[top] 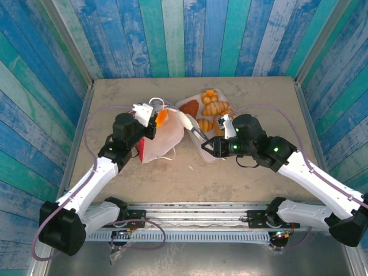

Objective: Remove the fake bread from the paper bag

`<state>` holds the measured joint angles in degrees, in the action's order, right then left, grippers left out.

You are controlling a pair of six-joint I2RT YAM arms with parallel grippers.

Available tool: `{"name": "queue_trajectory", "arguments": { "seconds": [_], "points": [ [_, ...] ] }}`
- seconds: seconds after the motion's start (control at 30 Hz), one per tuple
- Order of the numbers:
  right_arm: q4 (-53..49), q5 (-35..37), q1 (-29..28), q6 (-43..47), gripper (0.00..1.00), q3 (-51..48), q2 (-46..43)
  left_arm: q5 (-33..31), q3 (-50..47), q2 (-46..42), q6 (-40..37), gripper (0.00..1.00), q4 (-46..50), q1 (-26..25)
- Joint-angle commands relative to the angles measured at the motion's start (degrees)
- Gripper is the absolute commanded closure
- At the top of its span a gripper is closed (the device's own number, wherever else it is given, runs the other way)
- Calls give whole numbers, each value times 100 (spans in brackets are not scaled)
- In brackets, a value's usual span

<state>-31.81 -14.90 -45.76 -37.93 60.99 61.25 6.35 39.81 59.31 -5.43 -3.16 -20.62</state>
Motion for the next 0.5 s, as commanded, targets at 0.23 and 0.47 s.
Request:
{"name": "queue_trajectory", "arguments": {
  "seconds": [0.23,0.47],
  "points": [
    [-663,210,-621,219,63,551,54,92,156,106,84,91,-92,0],
    [-940,31,-695,393,63,943,932,34,186,13,100,91,-12,-12]
  ]
}}
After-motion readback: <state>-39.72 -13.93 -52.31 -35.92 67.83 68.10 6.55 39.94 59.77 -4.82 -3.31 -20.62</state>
